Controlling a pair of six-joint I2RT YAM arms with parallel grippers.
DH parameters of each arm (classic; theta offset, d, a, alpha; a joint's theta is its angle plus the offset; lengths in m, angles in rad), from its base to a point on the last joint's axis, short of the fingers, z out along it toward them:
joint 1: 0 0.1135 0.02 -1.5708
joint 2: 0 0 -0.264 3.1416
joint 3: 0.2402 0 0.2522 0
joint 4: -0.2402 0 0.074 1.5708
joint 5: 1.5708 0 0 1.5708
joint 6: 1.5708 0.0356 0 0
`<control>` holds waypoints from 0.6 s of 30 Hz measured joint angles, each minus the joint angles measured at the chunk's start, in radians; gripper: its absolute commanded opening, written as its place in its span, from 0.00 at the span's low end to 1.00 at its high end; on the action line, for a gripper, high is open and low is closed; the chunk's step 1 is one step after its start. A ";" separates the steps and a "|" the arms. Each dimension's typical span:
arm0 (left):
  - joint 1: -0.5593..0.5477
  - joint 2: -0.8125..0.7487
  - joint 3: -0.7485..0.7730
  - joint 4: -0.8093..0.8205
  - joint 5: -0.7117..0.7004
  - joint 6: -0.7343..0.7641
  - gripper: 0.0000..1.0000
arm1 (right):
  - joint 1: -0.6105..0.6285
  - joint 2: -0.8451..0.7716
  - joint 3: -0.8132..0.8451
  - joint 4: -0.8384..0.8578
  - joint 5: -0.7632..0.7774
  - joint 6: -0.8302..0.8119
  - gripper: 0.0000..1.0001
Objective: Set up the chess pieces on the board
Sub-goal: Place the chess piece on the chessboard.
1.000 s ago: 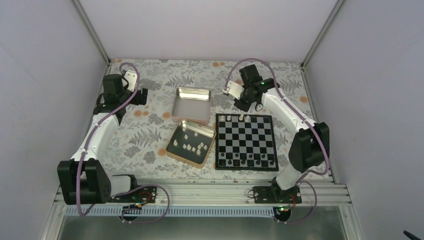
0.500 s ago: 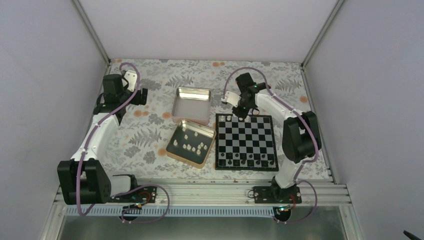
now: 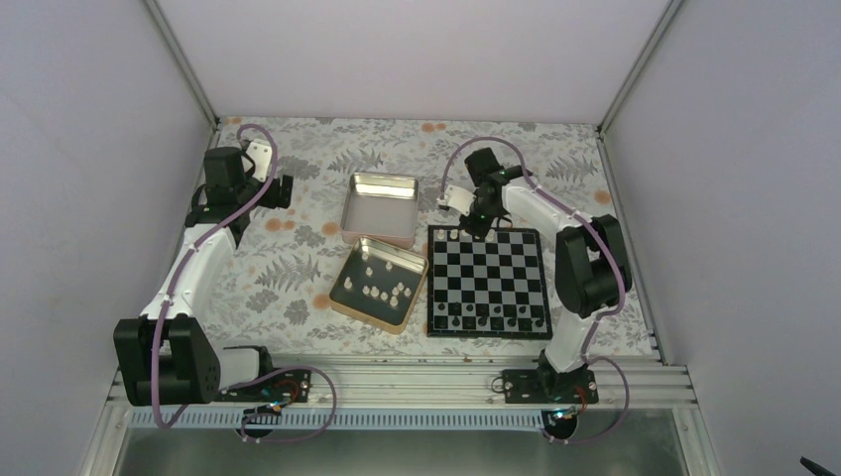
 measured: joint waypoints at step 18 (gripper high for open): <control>0.000 0.000 0.000 0.000 0.000 0.000 1.00 | 0.000 0.033 0.000 -0.015 0.000 -0.005 0.13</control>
